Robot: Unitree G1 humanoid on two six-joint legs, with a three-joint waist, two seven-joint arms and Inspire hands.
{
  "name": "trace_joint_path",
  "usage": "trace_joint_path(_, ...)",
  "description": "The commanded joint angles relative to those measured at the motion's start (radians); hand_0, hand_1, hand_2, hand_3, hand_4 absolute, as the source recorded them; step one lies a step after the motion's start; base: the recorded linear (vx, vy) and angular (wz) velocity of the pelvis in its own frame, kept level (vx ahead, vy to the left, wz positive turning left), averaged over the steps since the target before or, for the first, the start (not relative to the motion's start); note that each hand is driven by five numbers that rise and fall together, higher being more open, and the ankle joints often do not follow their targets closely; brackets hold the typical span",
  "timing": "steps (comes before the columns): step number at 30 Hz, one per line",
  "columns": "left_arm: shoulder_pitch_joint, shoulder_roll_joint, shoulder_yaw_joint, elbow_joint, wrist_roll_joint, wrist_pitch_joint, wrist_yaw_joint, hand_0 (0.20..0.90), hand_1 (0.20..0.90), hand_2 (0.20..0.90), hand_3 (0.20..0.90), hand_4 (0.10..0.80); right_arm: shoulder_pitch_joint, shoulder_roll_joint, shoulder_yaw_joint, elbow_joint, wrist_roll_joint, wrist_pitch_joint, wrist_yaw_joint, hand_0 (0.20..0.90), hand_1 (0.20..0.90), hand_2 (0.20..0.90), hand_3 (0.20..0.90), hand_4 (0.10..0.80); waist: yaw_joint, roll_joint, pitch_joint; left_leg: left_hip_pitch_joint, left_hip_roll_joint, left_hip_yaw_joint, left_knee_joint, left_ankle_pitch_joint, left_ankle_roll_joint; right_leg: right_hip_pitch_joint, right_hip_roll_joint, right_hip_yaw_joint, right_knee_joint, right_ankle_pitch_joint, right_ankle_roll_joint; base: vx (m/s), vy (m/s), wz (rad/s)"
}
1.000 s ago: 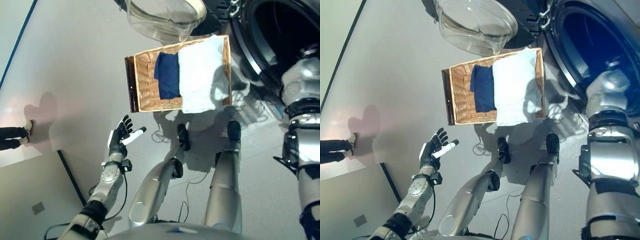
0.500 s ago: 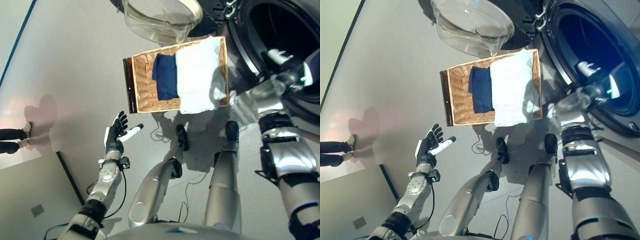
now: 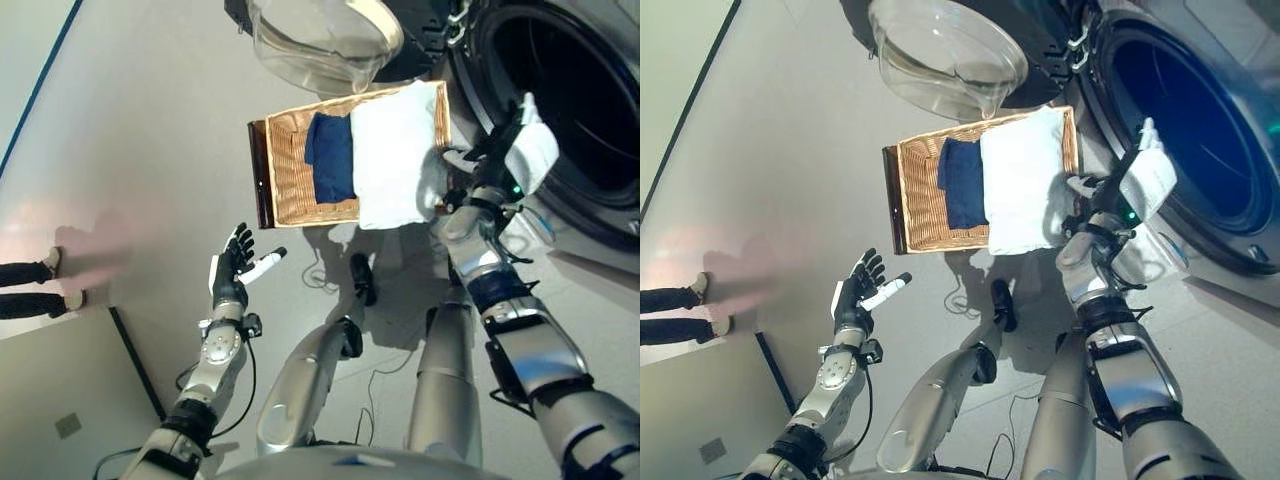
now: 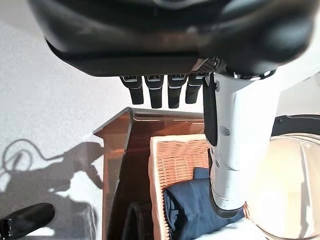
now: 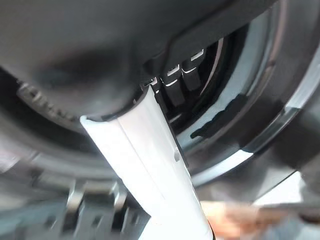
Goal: Pick up the clothes and place them into the washing machine
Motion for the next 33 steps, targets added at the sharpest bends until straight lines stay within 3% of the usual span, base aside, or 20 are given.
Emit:
trace_joint_path(1, 0.022, 0.045, 0.037, 0.019, 0.029, -0.06, 0.053, 0.9, 0.9, 0.9, 0.9, 0.8, -0.025, -0.006, 0.051, -0.115, -0.131, -0.066, 0.002, 0.9, 0.9, 0.9, 0.9, 0.8, 0.005, -0.024, -0.041, -0.055, 0.03, 0.032, 0.112, -0.084, -0.099, 0.037, 0.039, -0.045, -0.034, 0.005, -0.072, 0.0, 0.0, 0.0)
trace_joint_path(15, 0.011, 0.045, 0.059, 0.09, 0.05, -0.06, 0.049, 0.9, 0.9, 0.9, 0.9, 0.8, -0.106, -0.025, 0.23, -0.138, -0.307, -0.071, 0.166, 0.9, 0.9, 0.9, 0.9, 0.8, 0.018, -0.102, -0.029, -0.016, 0.038, 0.004, 0.104, -0.075, -0.104, 0.106, 0.042, -0.079, -0.073, 0.015, -0.069, -0.002, -0.014, 0.02)
trace_joint_path(24, -0.005, 0.076, 0.1, 0.173, 0.083, -0.061, 0.036, 0.9, 0.9, 0.9, 0.9, 0.8, -0.298, -0.101, 0.465, -0.057, -0.595, -0.048, 0.353, 0.9, 0.9, 0.9, 0.9, 0.8, 0.046, -0.151, 0.002, -0.002, 0.037, -0.037, 0.072, -0.041, -0.118, 0.141, 0.034, -0.128, -0.099, 0.023, -0.068, -0.002, -0.008, 0.09)
trace_joint_path(33, -0.048, 0.101, 0.11, 0.316, 0.111, -0.045, 0.068, 0.9, 0.9, 0.9, 0.9, 0.8, -0.47, -0.029, 0.648, 0.051, -0.707, -0.065, 0.434, 0.9, 0.9, 0.9, 0.9, 0.8, 0.087, -0.193, 0.034, -0.005, 0.035, -0.089, 0.057, -0.017, -0.123, 0.157, 0.025, -0.181, -0.095, 0.014, -0.073, 0.003, -0.014, 0.15)
